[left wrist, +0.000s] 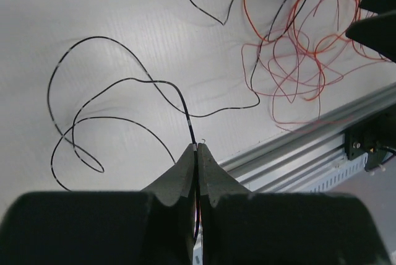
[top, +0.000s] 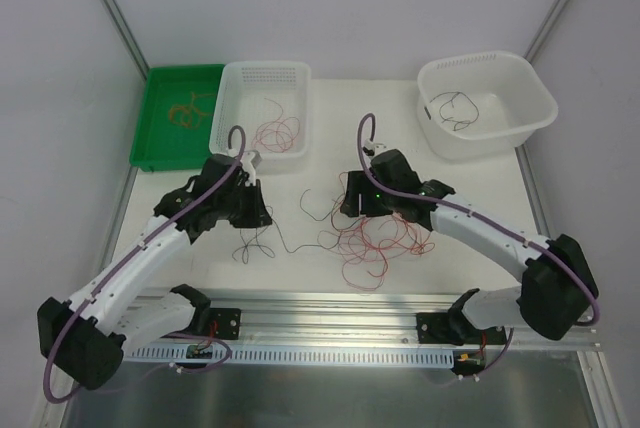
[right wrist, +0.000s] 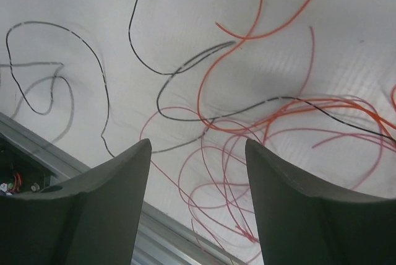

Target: Untangle the cables

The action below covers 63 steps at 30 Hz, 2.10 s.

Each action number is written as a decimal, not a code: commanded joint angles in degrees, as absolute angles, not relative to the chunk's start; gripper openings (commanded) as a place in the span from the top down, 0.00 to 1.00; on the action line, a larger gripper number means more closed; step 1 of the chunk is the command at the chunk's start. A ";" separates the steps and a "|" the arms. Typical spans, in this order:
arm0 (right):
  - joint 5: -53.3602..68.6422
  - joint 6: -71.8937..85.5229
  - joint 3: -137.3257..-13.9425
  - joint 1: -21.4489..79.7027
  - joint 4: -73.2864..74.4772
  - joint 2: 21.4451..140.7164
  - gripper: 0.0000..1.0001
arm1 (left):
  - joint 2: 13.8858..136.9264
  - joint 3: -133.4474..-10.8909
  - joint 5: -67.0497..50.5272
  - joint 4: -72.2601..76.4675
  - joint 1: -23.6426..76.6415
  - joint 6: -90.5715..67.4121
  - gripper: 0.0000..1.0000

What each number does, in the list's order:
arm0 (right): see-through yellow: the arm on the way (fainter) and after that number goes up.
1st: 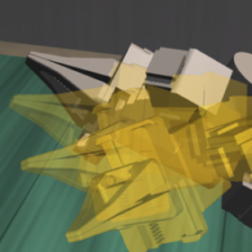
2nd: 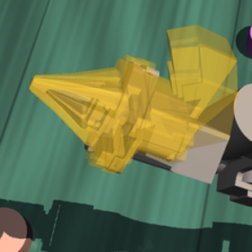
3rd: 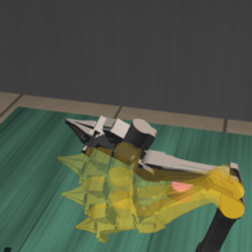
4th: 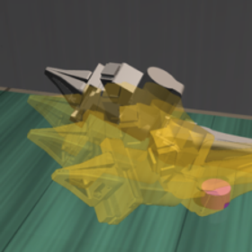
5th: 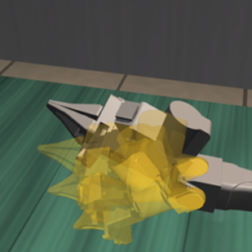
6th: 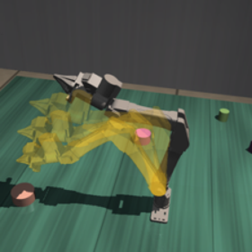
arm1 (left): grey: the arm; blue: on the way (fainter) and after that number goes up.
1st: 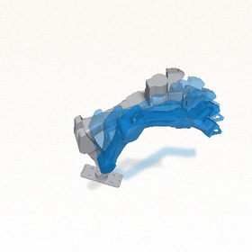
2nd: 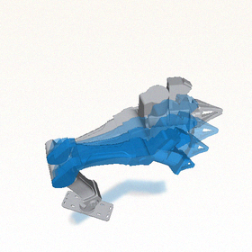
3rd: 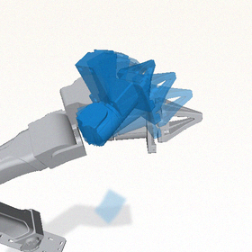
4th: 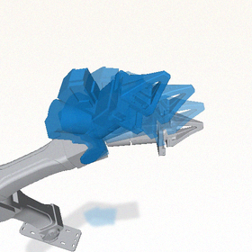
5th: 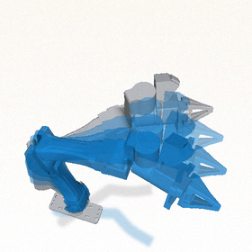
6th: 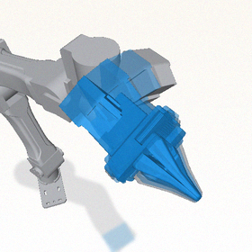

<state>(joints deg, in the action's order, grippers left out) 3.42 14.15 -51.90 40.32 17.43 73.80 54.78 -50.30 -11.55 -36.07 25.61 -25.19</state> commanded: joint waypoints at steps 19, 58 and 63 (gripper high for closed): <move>-2.89 12.86 -70.64 45.26 22.30 84.74 0.99 | 82.61 -40.61 -7.21 -11.25 39.73 -37.26 0.89; -12.57 -3.25 -105.12 44.65 28.30 68.82 0.99 | 68.19 -40.34 -16.35 22.84 49.04 -22.24 0.03; -11.08 -1.15 -103.01 44.65 27.25 67.77 0.99 | 78.65 -45.87 -16.35 25.83 51.50 -21.00 0.03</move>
<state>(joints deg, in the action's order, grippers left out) -12.75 -3.49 -103.96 44.82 30.81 69.60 75.05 -41.98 -14.98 19.18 50.02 -23.90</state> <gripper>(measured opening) 0.015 0.970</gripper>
